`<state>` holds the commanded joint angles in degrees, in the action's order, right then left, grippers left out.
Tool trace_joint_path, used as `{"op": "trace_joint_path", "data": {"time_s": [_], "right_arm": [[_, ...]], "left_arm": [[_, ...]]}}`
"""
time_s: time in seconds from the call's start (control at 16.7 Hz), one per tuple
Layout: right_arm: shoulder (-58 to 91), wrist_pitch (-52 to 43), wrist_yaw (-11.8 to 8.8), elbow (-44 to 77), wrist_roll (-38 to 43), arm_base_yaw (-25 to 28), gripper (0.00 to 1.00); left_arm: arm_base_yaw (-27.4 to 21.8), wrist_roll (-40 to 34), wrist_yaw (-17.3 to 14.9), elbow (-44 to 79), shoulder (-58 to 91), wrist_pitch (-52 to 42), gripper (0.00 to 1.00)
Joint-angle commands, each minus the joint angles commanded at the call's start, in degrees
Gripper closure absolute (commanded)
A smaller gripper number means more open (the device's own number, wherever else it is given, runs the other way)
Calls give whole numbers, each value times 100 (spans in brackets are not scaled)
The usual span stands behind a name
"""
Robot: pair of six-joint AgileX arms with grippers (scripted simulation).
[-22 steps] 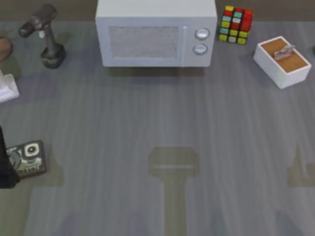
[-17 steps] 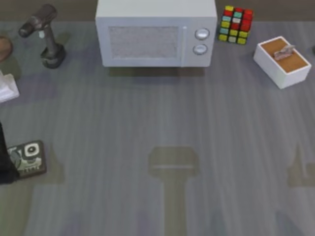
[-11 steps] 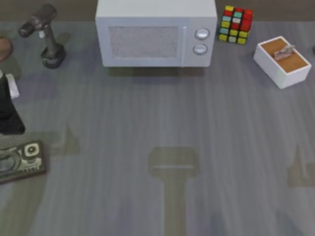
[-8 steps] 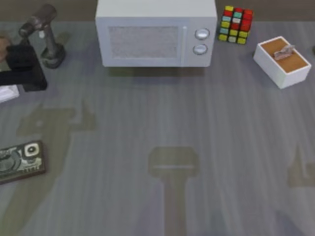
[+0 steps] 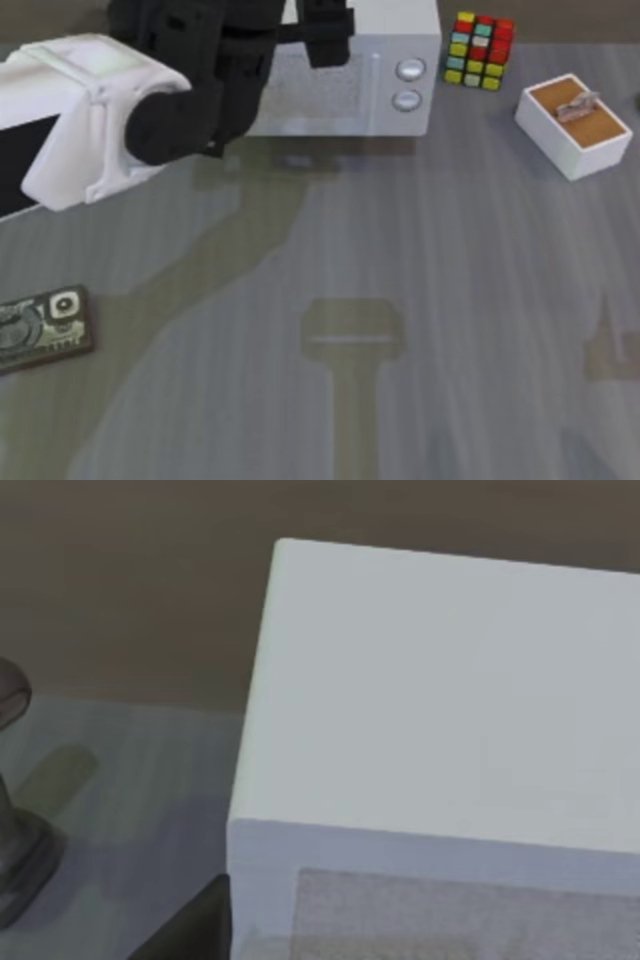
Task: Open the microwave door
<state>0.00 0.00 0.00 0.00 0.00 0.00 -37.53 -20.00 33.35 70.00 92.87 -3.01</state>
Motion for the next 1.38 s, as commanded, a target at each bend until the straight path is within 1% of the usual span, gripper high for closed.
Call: {"op": "trace_joint_path", "data": {"time_s": [0.18, 0.3, 0.42, 0.54, 0.9, 1.26, 1.38], "right_arm": [[0, 0, 0, 0, 0, 0, 0], [0, 0, 0, 0, 0, 0, 0], [0, 0, 0, 0, 0, 0, 0], [0, 0, 0, 0, 0, 0, 0], [0, 0, 0, 0, 0, 0, 0], [0, 0, 0, 0, 0, 0, 0], [0, 0, 0, 0, 0, 0, 0]], "left_arm": [[-513, -259, 456, 907, 1279, -84, 0], [-764, -373, 678, 1331, 1863, -146, 0], [-926, -442, 821, 1599, 2225, -197, 0], [-985, -466, 875, 1696, 2357, -219, 0], [-922, -423, 824, 1769, 2441, -183, 0], [-458, -83, 416, 2749, 3496, 104, 0], [-367, -21, 337, 2909, 3664, 154, 0]]}}
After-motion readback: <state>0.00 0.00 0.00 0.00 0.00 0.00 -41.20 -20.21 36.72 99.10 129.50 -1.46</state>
